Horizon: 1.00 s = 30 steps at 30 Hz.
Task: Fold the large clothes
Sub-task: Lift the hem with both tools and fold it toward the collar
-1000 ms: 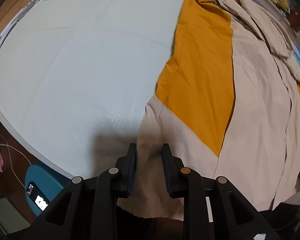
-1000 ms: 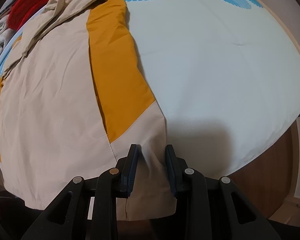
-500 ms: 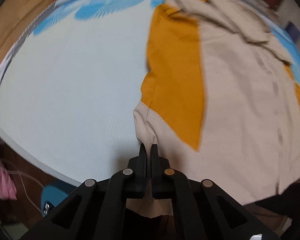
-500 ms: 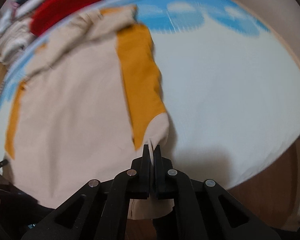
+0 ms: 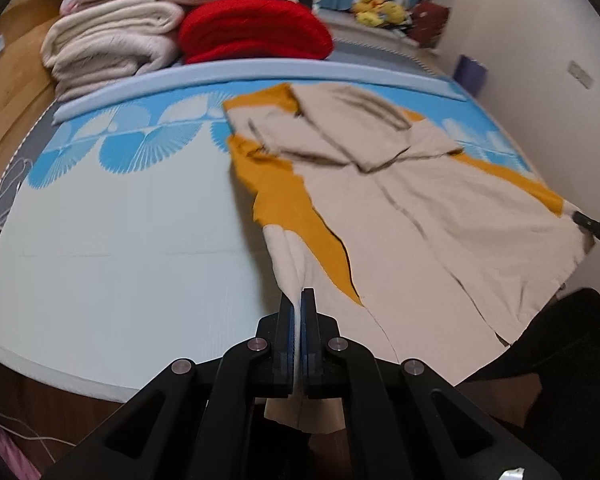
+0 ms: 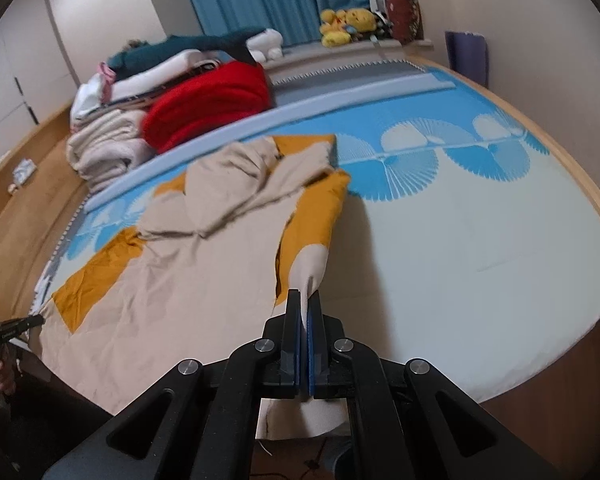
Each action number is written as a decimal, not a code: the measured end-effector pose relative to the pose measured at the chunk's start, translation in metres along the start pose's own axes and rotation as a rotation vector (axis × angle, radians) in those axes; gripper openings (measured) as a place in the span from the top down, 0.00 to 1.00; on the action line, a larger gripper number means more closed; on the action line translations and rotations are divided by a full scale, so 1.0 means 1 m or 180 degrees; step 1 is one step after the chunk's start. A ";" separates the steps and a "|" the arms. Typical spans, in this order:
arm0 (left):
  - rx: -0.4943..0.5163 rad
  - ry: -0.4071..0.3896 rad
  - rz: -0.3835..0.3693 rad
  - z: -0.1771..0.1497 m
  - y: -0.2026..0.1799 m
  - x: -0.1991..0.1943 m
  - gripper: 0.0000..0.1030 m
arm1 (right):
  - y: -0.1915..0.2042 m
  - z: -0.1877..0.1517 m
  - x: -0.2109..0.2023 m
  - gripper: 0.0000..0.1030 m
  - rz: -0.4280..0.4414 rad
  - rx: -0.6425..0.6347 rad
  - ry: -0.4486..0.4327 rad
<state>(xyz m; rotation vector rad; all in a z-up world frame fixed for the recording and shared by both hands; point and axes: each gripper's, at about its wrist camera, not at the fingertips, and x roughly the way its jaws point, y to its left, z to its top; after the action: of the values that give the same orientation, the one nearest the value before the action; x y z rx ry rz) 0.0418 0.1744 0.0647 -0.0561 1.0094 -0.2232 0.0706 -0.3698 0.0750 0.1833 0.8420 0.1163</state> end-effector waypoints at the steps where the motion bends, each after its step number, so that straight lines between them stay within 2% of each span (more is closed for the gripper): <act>1: 0.0006 -0.0006 -0.0052 -0.002 -0.001 -0.009 1.00 | 0.000 -0.001 -0.009 0.98 0.0013 -0.0016 -0.0021; 7: -0.0025 -0.0002 -0.0216 -0.017 -0.003 -0.050 1.00 | -0.004 -0.011 -0.064 0.98 0.0107 0.0016 -0.0164; 10: -0.0114 -0.0018 -0.0237 -0.013 0.000 -0.063 1.00 | -0.006 -0.013 -0.089 0.98 0.0095 0.0028 -0.0283; 12: -0.0134 -0.0046 -0.0235 -0.005 0.001 -0.063 0.99 | -0.012 -0.010 -0.095 0.98 0.0114 0.0116 -0.0324; 15: -0.0252 -0.0031 -0.0168 0.019 0.015 -0.041 0.99 | -0.019 0.004 -0.085 0.98 0.0059 0.0154 -0.0357; 18: -0.0431 -0.0029 -0.0125 0.049 0.034 -0.002 0.99 | -0.027 0.030 -0.053 0.98 0.0039 0.0237 -0.0311; 22: -0.0768 0.0008 -0.0110 0.090 0.059 0.052 0.99 | -0.037 0.079 0.022 0.98 -0.0125 0.0219 -0.0134; 25: -0.0890 0.0076 0.0029 0.126 0.074 0.101 0.99 | -0.040 0.115 0.079 0.98 -0.0235 0.0203 0.0004; 30: -0.0995 0.0192 0.0147 0.153 0.090 0.160 0.99 | -0.049 0.158 0.173 0.98 -0.0338 0.0217 0.0204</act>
<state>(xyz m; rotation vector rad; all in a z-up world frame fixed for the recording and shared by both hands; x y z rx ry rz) 0.2670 0.2194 0.0001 -0.3116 1.0976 -0.0234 0.3046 -0.4058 0.0413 0.1994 0.9185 -0.0062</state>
